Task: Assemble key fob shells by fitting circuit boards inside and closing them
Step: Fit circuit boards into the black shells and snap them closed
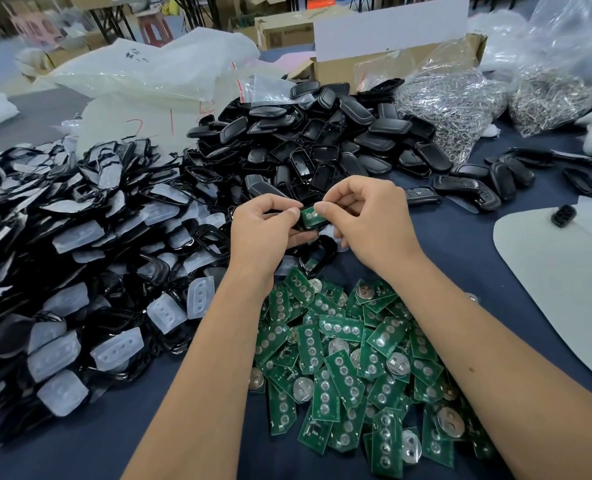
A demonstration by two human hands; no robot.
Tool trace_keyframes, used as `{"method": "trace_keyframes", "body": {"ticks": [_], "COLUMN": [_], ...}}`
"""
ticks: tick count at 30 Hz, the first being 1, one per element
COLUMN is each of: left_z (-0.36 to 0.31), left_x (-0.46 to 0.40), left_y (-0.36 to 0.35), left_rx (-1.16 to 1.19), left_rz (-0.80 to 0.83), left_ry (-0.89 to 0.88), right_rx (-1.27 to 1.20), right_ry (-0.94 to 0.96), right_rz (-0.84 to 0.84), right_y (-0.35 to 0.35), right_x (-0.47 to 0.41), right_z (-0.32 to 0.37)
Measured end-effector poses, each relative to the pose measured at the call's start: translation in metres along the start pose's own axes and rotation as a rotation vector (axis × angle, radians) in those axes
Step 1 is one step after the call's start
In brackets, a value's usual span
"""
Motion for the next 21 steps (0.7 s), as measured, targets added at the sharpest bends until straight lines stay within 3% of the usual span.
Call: {"method": "trace_keyframes", "body": {"ticks": [6,21], "left_z": [0.0027,0.0037], "left_x": [-0.001,-0.0007], "left_y": [0.0001,-0.0019], "left_rx": [0.002,0.051], "left_rz": [0.009,-0.013], "left_ry": [-0.018,-0.05], "right_rx": [0.138,0.032], "right_ry": [0.008,-0.092], "right_rz": [0.0,-0.03], "right_y": [-0.001,0.0019], "right_x": [-0.0022,-0.0005], "right_z": [-0.0012,-0.0024]}}
Point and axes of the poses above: each hand's wrist, its own x-axis away from the middle knuckle, its own y-axis out of the back of the hand, z = x × y, the point moved 2 cm from there along -x, towards the middle knuckle, and after that the axes turned 14 degrees about z, right-handed, at the moved point
